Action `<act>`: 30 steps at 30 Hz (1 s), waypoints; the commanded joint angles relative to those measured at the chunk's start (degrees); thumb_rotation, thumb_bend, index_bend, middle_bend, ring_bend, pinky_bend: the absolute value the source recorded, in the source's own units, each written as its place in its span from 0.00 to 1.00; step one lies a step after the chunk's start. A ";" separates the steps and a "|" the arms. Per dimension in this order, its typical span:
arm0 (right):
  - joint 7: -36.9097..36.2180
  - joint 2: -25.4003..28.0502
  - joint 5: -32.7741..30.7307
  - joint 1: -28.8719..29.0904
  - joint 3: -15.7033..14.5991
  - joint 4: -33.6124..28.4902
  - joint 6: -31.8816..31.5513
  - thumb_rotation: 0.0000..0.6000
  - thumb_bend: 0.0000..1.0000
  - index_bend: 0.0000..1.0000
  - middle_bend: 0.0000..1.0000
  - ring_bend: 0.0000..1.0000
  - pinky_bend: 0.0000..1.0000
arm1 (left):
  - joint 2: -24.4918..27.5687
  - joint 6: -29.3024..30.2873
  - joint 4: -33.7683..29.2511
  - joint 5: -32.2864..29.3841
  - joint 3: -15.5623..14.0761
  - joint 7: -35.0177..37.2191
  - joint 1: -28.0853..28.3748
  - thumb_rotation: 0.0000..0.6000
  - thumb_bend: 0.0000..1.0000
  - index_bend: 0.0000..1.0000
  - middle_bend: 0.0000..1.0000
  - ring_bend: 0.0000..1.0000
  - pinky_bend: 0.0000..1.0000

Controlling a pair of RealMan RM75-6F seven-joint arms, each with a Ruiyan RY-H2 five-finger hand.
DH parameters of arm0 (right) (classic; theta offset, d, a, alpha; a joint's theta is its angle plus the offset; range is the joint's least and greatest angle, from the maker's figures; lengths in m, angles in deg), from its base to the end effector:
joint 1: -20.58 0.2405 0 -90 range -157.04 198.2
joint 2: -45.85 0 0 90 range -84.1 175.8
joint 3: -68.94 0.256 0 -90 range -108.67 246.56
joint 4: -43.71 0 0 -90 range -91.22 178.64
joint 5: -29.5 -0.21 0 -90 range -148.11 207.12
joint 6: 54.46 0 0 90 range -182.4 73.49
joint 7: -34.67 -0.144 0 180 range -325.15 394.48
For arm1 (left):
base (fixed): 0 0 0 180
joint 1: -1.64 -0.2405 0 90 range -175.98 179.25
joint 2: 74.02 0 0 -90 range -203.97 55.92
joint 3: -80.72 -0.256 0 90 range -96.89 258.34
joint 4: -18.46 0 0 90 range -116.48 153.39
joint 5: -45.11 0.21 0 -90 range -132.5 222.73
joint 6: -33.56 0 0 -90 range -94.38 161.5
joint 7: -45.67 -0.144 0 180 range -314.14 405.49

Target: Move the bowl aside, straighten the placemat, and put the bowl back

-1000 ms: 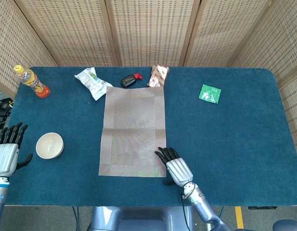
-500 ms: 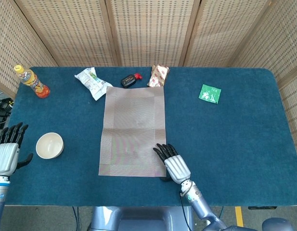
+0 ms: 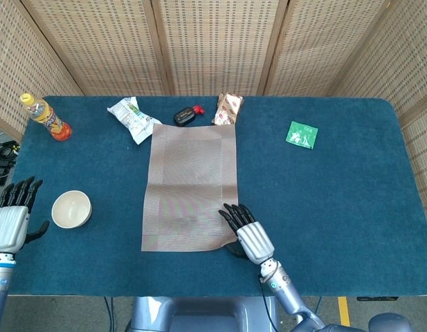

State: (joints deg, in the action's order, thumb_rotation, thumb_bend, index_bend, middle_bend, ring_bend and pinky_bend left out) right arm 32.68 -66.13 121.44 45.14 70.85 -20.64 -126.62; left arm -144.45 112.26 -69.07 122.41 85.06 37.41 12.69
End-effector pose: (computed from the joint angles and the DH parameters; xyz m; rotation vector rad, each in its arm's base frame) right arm -0.1680 -0.2358 -0.1049 1.7754 -1.0992 1.3063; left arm -0.3193 0.2206 0.1276 -1.4025 -0.8866 -0.7772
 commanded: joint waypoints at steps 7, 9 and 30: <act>-2.84 -2.24 0.97 0.25 -0.13 4.55 -1.91 1.00 0.47 0.29 0.00 0.00 0.00 | 0.05 -0.58 0.05 -0.40 0.26 0.58 0.07 1.00 0.30 0.05 0.00 0.00 0.00; -3.19 -2.79 1.04 0.30 -0.03 5.67 -2.31 1.00 0.43 0.36 0.03 0.00 0.00 | 0.06 -0.69 0.10 -0.49 0.30 0.65 0.07 1.00 0.30 0.05 0.00 0.00 0.00; -3.76 -2.82 0.50 -1.08 -0.74 6.88 -4.18 1.00 0.54 0.59 0.14 0.00 0.00 | -0.19 -0.73 0.13 -0.40 0.43 0.16 0.03 1.00 0.30 0.08 0.00 0.00 0.00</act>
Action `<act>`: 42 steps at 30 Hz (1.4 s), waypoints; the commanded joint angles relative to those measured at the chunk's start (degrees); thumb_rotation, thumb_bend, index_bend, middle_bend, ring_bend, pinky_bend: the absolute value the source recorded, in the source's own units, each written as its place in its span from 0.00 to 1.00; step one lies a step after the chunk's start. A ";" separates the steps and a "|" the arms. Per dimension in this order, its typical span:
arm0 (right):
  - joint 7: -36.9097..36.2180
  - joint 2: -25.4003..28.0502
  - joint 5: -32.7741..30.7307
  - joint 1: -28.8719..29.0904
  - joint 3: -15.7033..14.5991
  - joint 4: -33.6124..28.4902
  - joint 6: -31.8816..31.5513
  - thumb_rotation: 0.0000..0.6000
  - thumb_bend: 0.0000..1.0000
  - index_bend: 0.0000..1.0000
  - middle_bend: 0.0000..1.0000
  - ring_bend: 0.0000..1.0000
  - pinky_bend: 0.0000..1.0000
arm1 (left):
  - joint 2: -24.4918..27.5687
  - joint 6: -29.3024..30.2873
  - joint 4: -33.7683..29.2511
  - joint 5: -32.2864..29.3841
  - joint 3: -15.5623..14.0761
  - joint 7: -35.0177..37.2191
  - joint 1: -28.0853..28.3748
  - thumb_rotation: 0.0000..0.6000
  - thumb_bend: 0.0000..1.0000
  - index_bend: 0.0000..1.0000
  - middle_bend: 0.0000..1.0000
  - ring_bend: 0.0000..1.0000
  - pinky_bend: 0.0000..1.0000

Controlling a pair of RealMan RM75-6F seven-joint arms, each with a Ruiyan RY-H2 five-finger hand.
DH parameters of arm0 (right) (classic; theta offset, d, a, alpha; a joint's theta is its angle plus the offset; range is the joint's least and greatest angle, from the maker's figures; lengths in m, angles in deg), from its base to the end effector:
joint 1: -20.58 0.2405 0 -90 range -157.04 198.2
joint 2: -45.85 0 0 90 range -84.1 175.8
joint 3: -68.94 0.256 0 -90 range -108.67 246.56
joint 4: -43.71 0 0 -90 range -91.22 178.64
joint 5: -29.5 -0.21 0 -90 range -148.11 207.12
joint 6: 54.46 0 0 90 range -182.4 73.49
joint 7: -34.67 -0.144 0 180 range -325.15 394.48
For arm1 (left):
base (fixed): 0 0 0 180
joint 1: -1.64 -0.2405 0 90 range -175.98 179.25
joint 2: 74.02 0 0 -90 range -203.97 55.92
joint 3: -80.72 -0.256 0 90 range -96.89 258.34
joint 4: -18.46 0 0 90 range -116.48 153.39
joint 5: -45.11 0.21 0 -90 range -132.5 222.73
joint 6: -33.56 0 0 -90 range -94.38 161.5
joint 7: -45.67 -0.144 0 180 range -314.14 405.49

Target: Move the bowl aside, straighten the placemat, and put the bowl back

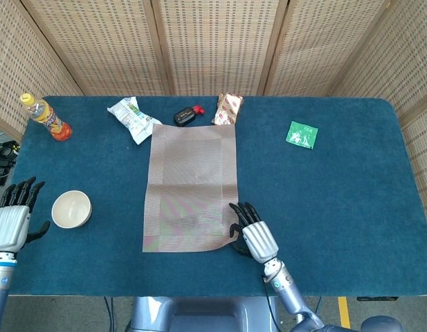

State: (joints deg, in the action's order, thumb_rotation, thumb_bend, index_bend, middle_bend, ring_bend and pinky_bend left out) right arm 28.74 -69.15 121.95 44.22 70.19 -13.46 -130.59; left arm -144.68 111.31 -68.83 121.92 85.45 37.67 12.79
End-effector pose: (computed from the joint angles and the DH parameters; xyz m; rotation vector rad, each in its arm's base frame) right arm -0.1810 -0.2366 -0.1079 1.7155 -1.0771 1.3330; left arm -0.3207 0.2224 0.1258 -1.3999 -0.9019 -0.7734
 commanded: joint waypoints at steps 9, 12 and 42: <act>1.71 1.58 0.16 -0.72 -0.55 -3.12 -0.73 1.00 0.59 0.60 0.14 0.00 0.00 | 0.43 1.07 -0.69 0.39 0.23 0.12 -0.42 1.00 0.30 0.08 0.00 0.00 0.00; 2.43 2.02 0.25 -0.90 -0.68 -4.08 -0.89 1.00 0.59 0.61 0.15 0.00 0.00 | 0.50 1.12 -0.80 0.50 0.23 0.16 -0.44 1.00 0.30 0.08 0.00 0.00 0.00; -1.10 17.97 5.50 -8.33 -5.26 -9.37 -14.83 1.00 0.56 0.63 0.15 0.00 0.00 | -0.27 1.83 -0.88 1.38 -0.07 -2.23 -0.55 1.00 0.30 0.08 0.00 0.00 0.00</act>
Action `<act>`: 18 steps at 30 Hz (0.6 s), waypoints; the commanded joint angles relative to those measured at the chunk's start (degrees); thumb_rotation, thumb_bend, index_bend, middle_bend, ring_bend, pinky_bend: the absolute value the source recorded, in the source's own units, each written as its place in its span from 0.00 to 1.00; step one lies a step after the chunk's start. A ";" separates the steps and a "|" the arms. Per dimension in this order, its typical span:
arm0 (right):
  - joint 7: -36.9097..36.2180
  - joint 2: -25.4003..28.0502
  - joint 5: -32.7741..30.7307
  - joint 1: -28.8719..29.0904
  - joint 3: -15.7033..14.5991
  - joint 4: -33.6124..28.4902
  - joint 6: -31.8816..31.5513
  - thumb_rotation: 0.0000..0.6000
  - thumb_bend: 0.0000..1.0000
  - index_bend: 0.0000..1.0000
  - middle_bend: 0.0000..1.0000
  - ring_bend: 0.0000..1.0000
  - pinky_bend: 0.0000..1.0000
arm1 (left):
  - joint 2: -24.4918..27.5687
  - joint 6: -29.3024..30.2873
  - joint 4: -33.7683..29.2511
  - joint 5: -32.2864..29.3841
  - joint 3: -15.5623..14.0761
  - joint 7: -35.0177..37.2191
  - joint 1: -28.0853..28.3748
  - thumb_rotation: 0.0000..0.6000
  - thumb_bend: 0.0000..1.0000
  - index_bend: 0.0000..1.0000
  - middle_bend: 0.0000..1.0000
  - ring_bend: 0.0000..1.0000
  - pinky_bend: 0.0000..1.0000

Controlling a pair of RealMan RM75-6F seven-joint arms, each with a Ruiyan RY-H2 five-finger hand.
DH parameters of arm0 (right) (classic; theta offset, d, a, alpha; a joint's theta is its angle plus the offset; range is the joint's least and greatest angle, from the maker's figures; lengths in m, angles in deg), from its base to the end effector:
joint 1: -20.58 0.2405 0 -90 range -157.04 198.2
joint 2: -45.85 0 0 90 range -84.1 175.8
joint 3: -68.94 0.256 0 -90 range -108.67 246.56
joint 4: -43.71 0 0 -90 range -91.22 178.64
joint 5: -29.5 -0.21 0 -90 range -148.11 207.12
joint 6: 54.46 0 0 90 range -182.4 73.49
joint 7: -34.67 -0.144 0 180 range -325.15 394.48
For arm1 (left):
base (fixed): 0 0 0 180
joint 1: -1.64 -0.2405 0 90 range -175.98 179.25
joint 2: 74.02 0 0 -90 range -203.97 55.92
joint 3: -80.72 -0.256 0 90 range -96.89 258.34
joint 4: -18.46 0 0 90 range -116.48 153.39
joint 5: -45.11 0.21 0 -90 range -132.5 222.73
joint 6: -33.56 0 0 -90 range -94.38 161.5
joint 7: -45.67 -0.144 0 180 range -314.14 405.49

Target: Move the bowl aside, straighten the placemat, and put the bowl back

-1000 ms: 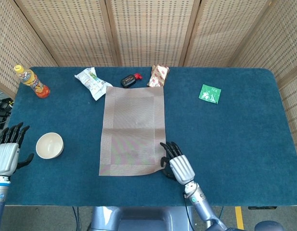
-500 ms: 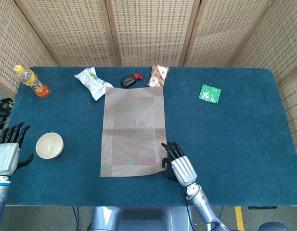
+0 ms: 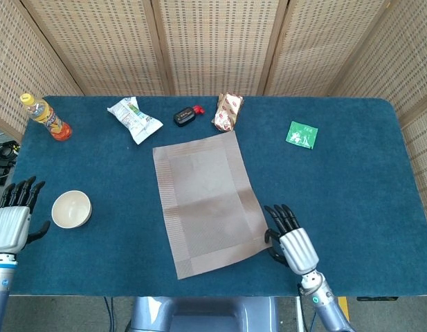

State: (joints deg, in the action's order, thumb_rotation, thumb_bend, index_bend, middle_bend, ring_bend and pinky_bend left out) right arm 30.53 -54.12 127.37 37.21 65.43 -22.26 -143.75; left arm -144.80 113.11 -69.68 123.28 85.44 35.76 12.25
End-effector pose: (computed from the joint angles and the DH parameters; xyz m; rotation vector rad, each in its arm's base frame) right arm -0.2340 -0.2056 -0.0223 1.6566 -0.8795 1.3430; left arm -0.3148 0.2192 0.1264 -1.4059 -0.8610 -0.7815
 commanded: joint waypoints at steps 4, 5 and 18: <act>-4.41 6.42 -1.58 -2.06 0.90 0.09 -2.36 1.00 0.56 0.63 0.15 0.00 0.00 | -0.43 -0.04 -0.03 0.20 -0.21 -1.16 0.08 1.00 0.30 0.08 0.00 0.00 0.00; -4.75 7.16 -2.15 -2.07 1.46 0.65 -2.27 1.00 0.55 0.64 0.15 0.00 0.00 | -0.45 0.10 -0.07 0.28 -0.20 -1.24 0.05 1.00 0.30 0.08 0.00 0.00 0.00; -9.70 12.02 -12.66 2.14 10.61 8.12 8.06 1.00 0.54 0.64 0.16 0.00 0.00 | -0.69 -0.11 0.27 0.19 -0.10 -1.42 0.15 1.00 0.30 0.08 0.00 0.00 0.00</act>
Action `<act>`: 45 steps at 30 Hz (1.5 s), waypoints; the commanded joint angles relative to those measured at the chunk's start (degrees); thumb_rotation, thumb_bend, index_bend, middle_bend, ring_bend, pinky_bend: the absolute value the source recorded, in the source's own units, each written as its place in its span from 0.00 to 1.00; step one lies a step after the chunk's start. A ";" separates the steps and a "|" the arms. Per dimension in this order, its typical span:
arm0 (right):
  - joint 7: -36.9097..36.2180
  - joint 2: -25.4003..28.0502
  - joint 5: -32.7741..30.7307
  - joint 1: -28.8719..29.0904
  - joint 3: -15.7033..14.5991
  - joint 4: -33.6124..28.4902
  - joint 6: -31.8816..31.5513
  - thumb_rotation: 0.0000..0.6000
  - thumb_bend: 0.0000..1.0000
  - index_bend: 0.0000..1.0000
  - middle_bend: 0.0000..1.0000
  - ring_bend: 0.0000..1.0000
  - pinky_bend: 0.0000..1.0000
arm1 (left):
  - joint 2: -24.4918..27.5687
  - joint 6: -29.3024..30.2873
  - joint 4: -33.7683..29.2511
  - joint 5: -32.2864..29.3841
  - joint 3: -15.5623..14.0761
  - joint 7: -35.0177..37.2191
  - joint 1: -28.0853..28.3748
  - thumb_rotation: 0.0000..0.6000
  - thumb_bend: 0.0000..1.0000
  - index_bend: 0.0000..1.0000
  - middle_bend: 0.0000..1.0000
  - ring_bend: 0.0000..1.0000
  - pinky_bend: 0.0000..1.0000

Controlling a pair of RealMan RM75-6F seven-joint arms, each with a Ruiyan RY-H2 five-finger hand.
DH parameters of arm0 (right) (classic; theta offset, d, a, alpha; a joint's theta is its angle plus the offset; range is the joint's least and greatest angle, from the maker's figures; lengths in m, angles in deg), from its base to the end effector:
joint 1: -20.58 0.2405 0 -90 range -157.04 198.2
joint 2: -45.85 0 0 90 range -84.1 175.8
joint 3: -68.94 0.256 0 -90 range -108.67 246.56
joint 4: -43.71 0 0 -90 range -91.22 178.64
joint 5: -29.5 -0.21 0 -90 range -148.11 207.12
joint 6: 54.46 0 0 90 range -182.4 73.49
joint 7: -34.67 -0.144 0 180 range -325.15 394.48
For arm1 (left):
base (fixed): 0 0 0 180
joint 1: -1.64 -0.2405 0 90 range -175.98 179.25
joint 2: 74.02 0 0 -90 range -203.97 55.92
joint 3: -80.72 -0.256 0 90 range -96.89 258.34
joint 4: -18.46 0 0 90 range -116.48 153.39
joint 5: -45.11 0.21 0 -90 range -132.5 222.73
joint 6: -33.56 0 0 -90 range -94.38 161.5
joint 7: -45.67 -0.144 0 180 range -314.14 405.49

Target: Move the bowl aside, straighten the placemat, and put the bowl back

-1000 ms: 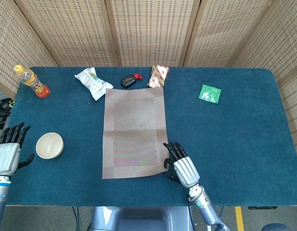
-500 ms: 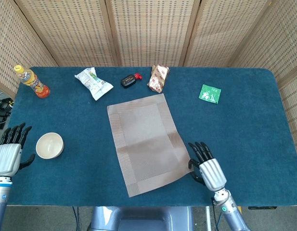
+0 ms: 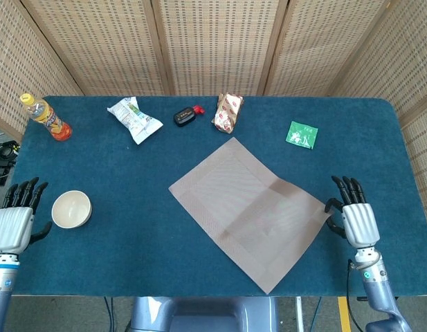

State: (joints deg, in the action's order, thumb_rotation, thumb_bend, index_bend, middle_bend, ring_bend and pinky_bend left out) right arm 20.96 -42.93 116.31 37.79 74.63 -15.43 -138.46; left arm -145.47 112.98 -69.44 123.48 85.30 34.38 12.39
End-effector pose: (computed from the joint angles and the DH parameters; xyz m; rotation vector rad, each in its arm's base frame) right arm -0.3172 -0.2668 0.0746 1.4228 -0.8339 1.1442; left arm -0.3136 0.2193 0.1220 -1.4200 -0.8485 -0.7689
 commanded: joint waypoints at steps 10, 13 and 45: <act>4.13 0.34 -4.81 7.02 4.37 4.62 11.37 1.00 0.54 0.66 0.18 0.00 0.00 | -0.26 -0.33 0.28 -0.24 0.05 -0.37 0.14 1.00 0.30 0.08 0.00 0.00 0.00; 5.39 -0.48 -4.75 8.63 4.68 5.55 12.74 1.00 0.54 0.66 0.18 0.00 0.00 | -0.29 -0.41 0.31 -0.26 0.04 -0.44 0.16 1.00 0.30 0.08 0.00 0.00 0.00; 7.91 6.02 -6.12 -5.42 4.79 -10.56 -7.71 1.00 0.17 0.00 0.00 0.00 0.00 | 0.89 -2.51 -2.06 -0.34 2.02 -3.07 3.15 1.00 0.24 0.08 0.00 0.00 0.00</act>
State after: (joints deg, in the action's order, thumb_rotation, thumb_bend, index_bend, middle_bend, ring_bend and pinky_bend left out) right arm 30.96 -38.91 108.86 34.93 80.40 -23.34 -143.25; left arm -144.92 111.06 -70.75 123.33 86.77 32.29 14.77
